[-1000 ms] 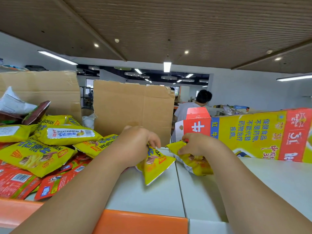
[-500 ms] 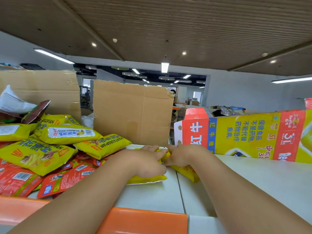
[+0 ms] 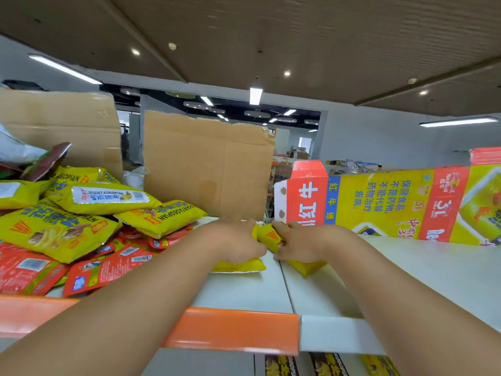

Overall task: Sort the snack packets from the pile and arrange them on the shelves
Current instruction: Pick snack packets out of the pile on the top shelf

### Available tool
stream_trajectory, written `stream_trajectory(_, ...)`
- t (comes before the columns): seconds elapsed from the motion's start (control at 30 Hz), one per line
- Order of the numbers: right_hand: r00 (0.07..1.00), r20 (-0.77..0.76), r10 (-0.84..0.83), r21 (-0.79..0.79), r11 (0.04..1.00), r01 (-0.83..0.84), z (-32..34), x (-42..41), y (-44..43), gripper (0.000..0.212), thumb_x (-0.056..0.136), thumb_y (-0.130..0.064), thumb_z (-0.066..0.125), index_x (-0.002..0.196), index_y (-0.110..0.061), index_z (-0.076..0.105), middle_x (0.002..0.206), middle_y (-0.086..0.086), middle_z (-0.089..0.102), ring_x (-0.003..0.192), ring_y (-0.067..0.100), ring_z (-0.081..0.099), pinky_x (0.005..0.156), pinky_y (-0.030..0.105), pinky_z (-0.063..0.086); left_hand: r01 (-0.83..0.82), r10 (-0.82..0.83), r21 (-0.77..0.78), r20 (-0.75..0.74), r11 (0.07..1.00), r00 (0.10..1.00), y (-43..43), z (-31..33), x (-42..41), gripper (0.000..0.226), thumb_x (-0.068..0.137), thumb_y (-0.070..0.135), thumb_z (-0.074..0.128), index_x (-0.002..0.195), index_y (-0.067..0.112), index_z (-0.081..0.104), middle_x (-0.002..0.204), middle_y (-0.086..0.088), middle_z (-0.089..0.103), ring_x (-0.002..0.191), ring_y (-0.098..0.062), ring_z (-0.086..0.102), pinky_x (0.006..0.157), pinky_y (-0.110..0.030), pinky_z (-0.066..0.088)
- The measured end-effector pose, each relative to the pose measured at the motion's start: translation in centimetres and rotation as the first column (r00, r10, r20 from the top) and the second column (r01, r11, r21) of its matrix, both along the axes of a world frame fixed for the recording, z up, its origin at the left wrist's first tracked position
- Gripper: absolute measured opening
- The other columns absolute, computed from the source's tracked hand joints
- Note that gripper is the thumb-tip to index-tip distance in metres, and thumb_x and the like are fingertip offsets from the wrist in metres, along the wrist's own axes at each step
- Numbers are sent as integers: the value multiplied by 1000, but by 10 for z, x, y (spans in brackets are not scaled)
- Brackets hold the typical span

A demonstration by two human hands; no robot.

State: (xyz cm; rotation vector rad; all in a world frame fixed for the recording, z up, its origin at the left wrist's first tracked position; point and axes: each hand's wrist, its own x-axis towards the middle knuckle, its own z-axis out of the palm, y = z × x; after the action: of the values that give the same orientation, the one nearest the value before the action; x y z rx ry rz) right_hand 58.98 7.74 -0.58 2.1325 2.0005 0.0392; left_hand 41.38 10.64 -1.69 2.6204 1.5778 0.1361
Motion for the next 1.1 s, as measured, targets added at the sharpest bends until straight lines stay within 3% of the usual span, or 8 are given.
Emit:
stream_trajectory(0.13, 997, -68, -25, 47, 998, 29, -12, 9, -15, 83, 95, -59, 46, 159, -38, -4, 167, 4, 8, 147, 39, 26, 116, 51, 31, 3, 1, 30, -137, 1000, 991, -8, -1, 4, 81, 91, 62, 43, 161, 36, 14, 168, -3, 16, 151, -30, 22, 114, -42, 30)
stream_trajectory(0.27, 991, -131, -23, 129, 991, 40, -16, 17, -40, 76, 97, -49, 47, 160, -34, 7, 161, 11, 26, 141, 38, 36, 111, 46, 38, 38, -31, 40, -157, 999, 987, -14, 0, 9, 74, 90, 56, 47, 158, 35, 27, 159, -4, 36, 139, -32, 41, 107, -38, 41)
stream_trajectory(0.37, 971, -238, 1, 186, 982, 44, -11, 32, -64, 61, 95, -37, 53, 153, -33, 34, 149, 7, 47, 127, 31, 50, 104, 40, 46, 46, -46, 11, 28, 999, 999, -16, 5, 9, 47, 79, 42, 53, 124, 32, 60, 124, -1, 63, 110, -29, 59, 89, -35, 51)
stream_trajectory(0.5, 920, -389, 47, 314, 946, 85, 6, 68, -111, 40, 97, -24, 50, 135, -34, 56, 115, -2, 65, 92, 22, 59, 79, 31, 52, 127, -164, 126, 342, 984, 925, -41, 15, 34, 14, 93, 23, 54, 79, 20, 55, 84, -2, 55, 77, -24, 51, 66, -33, 43)
stream_trajectory(0.67, 880, -475, 17, 404, 892, 202, 13, 133, -185, 53, 96, -19, 49, 145, -38, 47, 102, -1, 62, 71, 18, 56, 56, 26, 41, 216, -335, 312, 400, 925, 853, -106, 22, 107, 25, 98, 33, 52, 119, 29, 65, 124, 7, 58, 113, -25, 58, 94, -38, 50)
stream_trajectory(0.77, 873, -488, -14, 434, 863, 257, 6, 180, -237, 52, 92, -17, 47, 139, -39, 51, 103, 2, 64, 66, 17, 57, 53, 30, 43, 247, -356, 295, 411, 923, 839, -161, 19, 157, 53, 95, 27, 55, 148, 31, 51, 161, 6, 36, 145, -21, 38, 114, -35, 37)
stream_trajectory(1.0, 863, -497, -91, 480, 800, 361, -16, 283, -384, 59, 87, -16, 54, 142, -39, 53, 126, 1, 63, 97, 20, 63, 74, 31, 53, 328, -422, 266, 514, 906, 747, -284, -9, 262, 64, 87, 22, 62, 148, 37, 50, 160, 16, 35, 144, -12, 39, 115, -30, 36)
stream_trajectory(1.1, 850, -515, -108, 480, 785, 391, -34, 318, -433, 56, 87, -13, 54, 137, -38, 57, 108, -2, 62, 88, 17, 57, 60, 22, 40, 372, -454, 260, 538, 891, 711, -329, -32, 298, 63, 87, 20, 63, 146, 38, 52, 159, 17, 38, 142, -10, 41, 115, -27, 35)
